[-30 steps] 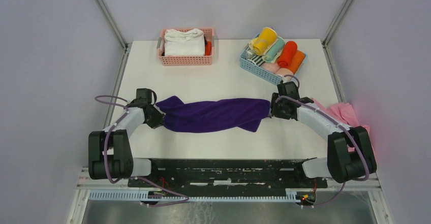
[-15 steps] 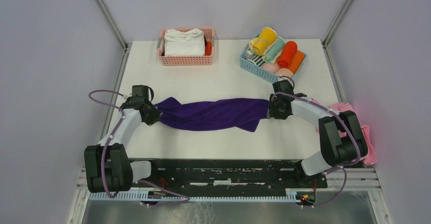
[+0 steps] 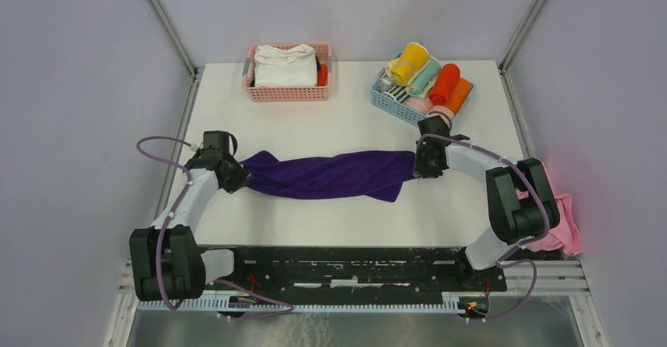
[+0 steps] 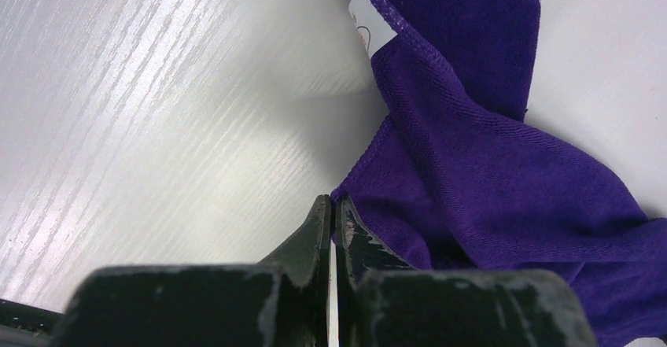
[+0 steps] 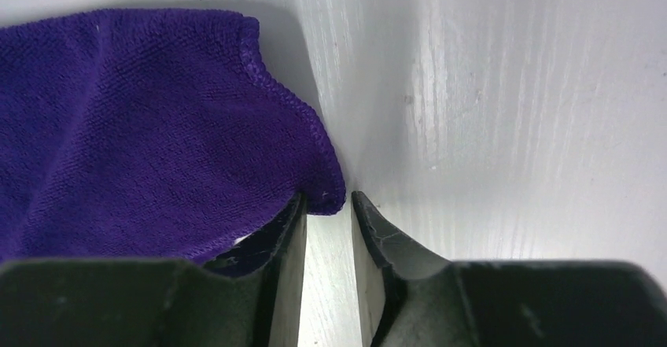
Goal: Roll the towels
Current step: Flatten out the towel at the center of the board.
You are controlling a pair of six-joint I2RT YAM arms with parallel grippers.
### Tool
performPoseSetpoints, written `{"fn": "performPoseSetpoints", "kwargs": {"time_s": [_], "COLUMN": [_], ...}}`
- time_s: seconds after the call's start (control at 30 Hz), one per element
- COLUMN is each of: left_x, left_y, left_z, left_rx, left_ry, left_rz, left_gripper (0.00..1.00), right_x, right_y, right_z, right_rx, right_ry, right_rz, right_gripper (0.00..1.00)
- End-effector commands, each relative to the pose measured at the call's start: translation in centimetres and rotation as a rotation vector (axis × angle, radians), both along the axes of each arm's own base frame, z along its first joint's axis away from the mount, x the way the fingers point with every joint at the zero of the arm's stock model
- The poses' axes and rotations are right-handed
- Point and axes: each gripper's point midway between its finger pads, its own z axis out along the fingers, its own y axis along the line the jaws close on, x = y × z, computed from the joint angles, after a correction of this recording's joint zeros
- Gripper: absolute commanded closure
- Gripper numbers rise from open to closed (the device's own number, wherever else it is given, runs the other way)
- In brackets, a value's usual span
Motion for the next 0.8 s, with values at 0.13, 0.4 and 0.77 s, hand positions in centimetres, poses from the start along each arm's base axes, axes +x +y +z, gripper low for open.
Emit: {"fn": "performPoseSetpoints", "kwargs": {"time_s": [0.13,0.4,0.77], "left_x": [1.5,4.7,6.8], "left_y": [0.2,-0.3,0.0], "left_z": [2.6,8.2,21.5], "left_rx": [0.022,-0.007,0.037], "left_ry": [-0.098,-0.246,-0.516], "left_rz": [-0.041,-0.044,-0.060], "left_gripper": [0.97,0.97,0.97], "right_x": [-1.1,2.0,1.9], "right_y": [-0.4,-0.6,-1.5], "right_z": [-2.0,7.2,23.5], "right_rx": [-0.040,-0.053,-0.032], "right_ry": [0.104,-0.077,-0.395], "right_rz": [0.001,0.025,0.051], "right_gripper": [0.89,1.00,1.00]}}
